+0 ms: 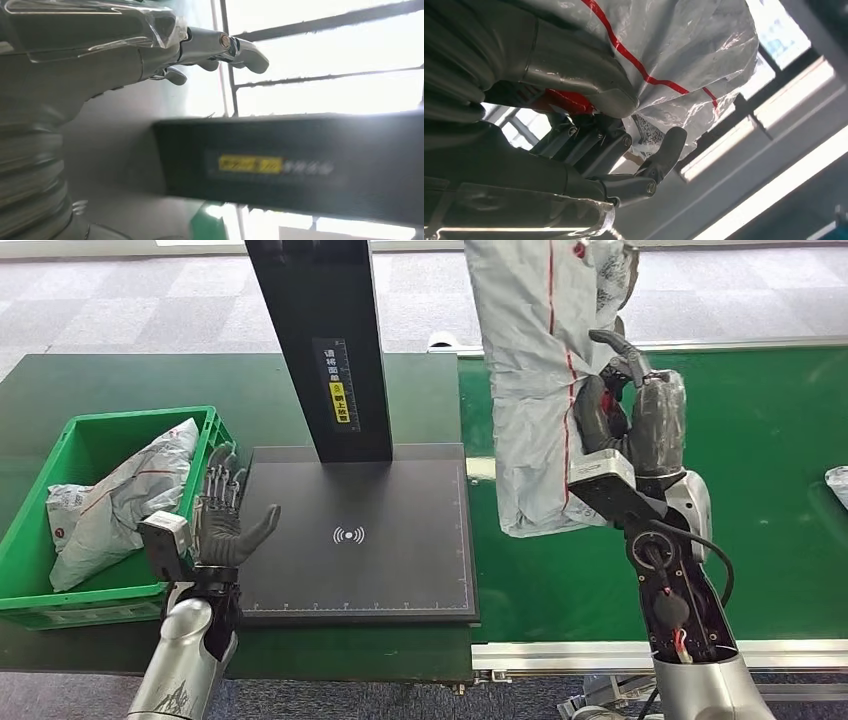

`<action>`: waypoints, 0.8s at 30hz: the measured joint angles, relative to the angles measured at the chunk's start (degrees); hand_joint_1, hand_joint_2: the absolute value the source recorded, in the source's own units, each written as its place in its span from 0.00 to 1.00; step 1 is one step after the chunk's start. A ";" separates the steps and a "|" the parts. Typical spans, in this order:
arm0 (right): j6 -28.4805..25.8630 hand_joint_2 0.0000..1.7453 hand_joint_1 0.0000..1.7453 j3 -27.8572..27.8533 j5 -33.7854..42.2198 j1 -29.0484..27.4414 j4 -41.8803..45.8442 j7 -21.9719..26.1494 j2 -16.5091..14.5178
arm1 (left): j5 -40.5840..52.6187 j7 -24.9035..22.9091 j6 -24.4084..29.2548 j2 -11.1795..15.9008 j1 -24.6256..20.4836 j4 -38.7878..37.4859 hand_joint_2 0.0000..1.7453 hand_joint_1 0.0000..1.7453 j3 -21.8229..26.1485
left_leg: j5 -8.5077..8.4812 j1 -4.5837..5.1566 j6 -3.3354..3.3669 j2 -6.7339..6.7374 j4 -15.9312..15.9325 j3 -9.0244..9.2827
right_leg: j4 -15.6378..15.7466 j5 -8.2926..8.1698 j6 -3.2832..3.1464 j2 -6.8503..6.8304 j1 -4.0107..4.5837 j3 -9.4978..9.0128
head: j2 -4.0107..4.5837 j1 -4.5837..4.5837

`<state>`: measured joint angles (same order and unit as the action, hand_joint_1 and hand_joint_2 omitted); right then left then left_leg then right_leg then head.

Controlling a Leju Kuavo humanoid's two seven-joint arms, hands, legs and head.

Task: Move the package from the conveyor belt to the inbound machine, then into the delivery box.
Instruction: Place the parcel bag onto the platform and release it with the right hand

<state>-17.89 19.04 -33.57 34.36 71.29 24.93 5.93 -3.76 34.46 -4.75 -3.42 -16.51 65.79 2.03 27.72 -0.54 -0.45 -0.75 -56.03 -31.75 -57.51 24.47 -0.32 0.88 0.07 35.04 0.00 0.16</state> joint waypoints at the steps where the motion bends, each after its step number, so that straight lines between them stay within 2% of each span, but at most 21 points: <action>1: 1.43 1.00 1.00 1.20 -0.69 0.21 -1.12 -0.29 -0.09 | 0.05 0.33 1.07 -0.17 -0.11 0.82 1.00 0.00 0.06 | 0.00 0.00 0.00 -0.01 0.00 0.00 | 0.00 0.00 0.00 -0.01 0.00 -0.01 | 0.00 -0.01; 4: 5.16 1.00 1.00 5.22 -2.68 1.60 -6.76 -0.56 -1.08 | -0.09 0.83 2.14 -0.56 -0.33 2.53 1.00 0.00 0.11 | -0.03 0.00 0.00 -0.02 0.00 -0.01 | 0.00 0.00 0.00 -0.03 0.00 -0.03 | 0.00 0.00; 9: 11.95 1.00 1.00 13.80 -7.55 5.65 -21.08 -0.64 -4.01 | -0.97 1.99 2.63 -0.84 -0.38 3.45 1.00 0.00 0.09 | -0.03 -0.01 -0.01 -0.02 0.00 0.03 | -0.01 -0.01 -0.01 -0.01 0.02 -0.02 | 0.01 0.01; 13: 13.98 1.00 1.00 19.81 -9.04 7.19 -29.42 -0.84 -6.18 | -1.04 2.29 2.86 -0.96 -0.43 3.50 1.00 0.00 0.09 | -0.04 -0.02 -0.01 -0.14 0.00 -0.03 | -0.01 0.01 -0.01 -0.07 0.04 0.00 | 0.00 0.00; 24: 15.07 1.00 1.00 23.86 -9.46 9.55 -36.48 -0.80 -7.54 | -1.15 2.33 2.95 -0.96 -0.44 3.50 1.00 0.00 0.09 | -0.03 0.01 0.00 -0.12 -0.01 -0.03 | 0.00 0.00 0.00 -0.05 -0.01 0.00 | 0.00 -0.01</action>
<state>-2.81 42.90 -43.03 43.91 34.81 24.13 -1.61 -4.92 36.79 -1.80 -4.37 -16.94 69.29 2.12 27.69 -0.53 -0.45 -0.87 -56.05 -31.78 -57.51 24.47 -0.32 0.82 0.06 35.04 0.00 0.15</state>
